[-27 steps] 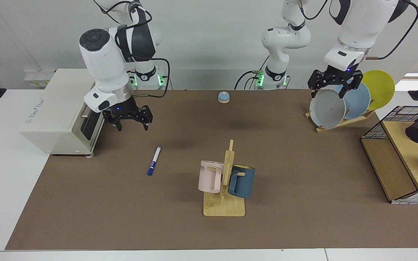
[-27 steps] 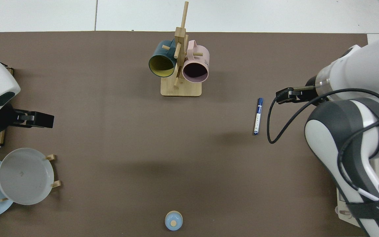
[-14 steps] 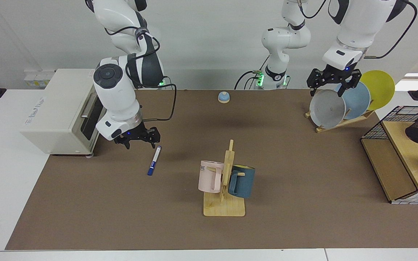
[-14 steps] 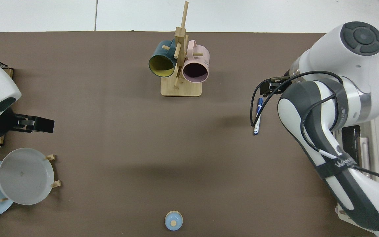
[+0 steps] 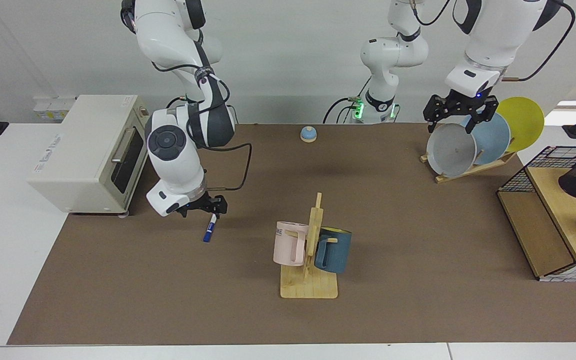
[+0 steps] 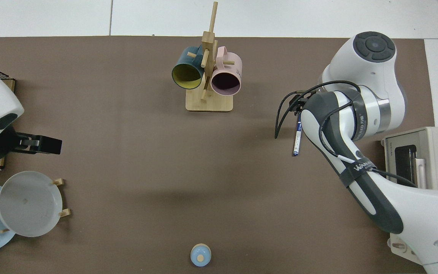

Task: Put markers into pen holder
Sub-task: 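Reach the right gripper down toward the white blue-capped marker, then close the right gripper around the white marker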

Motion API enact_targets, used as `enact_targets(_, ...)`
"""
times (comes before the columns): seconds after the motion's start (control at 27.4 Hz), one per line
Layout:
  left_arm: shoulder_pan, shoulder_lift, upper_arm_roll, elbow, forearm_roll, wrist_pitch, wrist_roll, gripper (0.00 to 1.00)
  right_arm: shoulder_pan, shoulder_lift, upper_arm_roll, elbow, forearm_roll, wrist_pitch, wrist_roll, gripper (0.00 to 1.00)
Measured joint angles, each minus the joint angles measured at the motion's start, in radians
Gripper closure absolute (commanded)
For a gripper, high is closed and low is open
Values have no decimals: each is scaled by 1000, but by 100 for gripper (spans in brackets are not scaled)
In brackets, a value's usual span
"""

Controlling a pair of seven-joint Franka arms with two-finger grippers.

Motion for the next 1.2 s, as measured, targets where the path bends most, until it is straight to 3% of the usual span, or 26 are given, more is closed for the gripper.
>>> enact_targets(0.62,4,-1,3,-4,0,-3,0,0,0,102,-5,-30,-3,178,83,6)
enact_targets(0.95,4,-1,3,-5,0,-5,0,0,-3,105,-7,-96,-4,254,107,30)
enact_targets(1.2,4,-1,3,-5,0,-5,0,0,-14,105,-8,-104,-4,256,107,61)
